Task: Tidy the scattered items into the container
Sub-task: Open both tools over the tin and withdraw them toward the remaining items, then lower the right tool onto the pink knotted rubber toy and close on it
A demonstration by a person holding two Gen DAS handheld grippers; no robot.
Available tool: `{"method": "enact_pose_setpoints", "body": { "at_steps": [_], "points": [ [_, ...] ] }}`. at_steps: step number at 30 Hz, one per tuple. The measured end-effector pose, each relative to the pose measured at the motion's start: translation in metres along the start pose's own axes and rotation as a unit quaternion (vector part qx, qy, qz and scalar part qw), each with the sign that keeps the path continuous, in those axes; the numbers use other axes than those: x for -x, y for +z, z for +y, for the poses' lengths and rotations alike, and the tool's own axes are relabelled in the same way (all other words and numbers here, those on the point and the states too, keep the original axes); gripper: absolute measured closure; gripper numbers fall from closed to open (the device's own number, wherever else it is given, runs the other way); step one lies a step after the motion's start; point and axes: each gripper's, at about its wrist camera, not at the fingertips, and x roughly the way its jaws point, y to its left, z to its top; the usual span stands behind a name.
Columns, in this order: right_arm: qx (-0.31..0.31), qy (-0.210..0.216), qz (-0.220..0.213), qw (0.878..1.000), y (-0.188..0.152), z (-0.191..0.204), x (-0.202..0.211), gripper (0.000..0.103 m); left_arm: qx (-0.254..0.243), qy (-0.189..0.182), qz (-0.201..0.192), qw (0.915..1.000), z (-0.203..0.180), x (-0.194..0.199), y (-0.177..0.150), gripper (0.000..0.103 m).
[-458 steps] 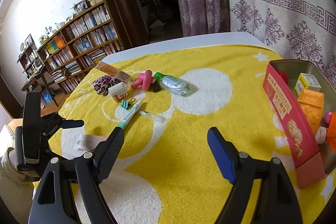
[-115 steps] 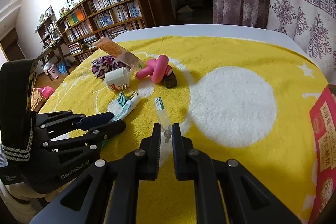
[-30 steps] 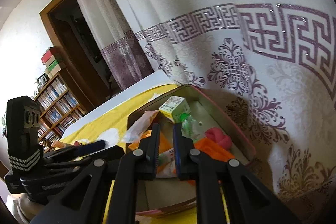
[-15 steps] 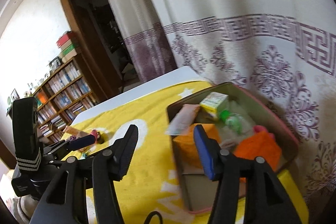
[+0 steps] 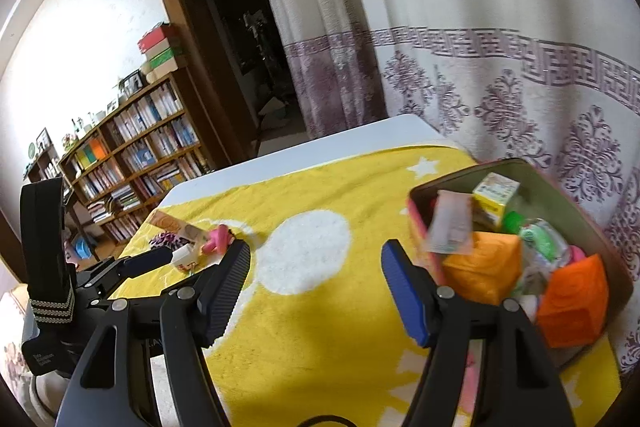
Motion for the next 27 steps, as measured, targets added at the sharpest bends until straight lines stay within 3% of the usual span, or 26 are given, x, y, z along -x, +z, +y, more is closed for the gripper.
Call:
{"method": "enact_pose_setpoints", "body": {
  "at_steps": [20, 27],
  "points": [
    [0.028, 0.017, 0.040, 0.999, -0.001, 0.040, -0.041, 0.030, 0.041, 0.031, 0.014, 0.9986, 0.057, -0.005, -0.006, 0.014],
    [0.038, 0.025, 0.056, 0.997, 0.001, 0.048, -0.055, 0.030, 0.089, 0.054, 0.016, 0.9945, 0.104, -0.002, -0.012, 0.014]
  ]
}}
